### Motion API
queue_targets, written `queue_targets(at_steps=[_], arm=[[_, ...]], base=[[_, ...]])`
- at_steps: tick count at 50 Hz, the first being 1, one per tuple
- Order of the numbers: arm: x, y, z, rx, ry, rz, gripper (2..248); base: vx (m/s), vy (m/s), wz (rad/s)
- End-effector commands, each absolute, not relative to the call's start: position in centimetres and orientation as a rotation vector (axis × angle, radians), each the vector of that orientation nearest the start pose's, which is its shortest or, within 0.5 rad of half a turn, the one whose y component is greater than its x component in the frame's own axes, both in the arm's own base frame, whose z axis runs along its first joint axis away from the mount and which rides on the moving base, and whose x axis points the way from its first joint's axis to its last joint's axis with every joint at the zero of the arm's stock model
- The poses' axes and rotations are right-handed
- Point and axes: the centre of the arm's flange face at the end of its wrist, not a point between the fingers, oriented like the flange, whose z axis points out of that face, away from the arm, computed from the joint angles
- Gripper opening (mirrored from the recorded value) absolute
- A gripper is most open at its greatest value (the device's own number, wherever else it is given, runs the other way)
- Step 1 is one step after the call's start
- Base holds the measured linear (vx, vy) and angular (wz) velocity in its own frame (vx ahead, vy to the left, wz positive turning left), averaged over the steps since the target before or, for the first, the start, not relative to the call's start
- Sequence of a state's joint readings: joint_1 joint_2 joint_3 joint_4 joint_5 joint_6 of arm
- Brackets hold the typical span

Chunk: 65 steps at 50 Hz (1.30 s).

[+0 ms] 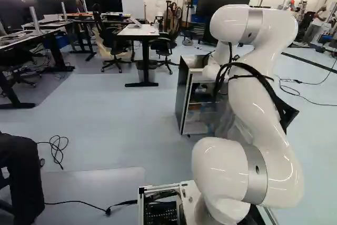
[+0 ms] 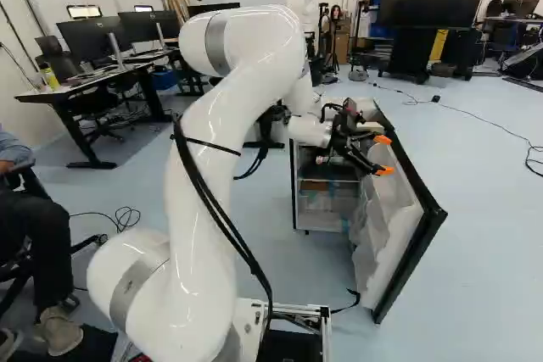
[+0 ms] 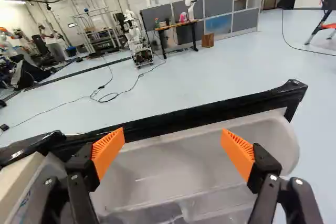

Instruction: Open the fridge door

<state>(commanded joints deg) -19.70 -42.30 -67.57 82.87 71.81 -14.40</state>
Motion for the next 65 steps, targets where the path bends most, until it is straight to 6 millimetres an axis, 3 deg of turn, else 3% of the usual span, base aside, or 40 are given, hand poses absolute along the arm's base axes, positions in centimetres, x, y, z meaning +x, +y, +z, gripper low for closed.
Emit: queue_targets(at_steps=[30,65], arm=[[50.2,-22.8,32.0,1.380,-1.390,1.234,247],[49.3,-21.9,32.5,1.422,-1.358,1.260,247]], base=[[0.000,0.000,0.000],[0.000,0.000,0.000]])
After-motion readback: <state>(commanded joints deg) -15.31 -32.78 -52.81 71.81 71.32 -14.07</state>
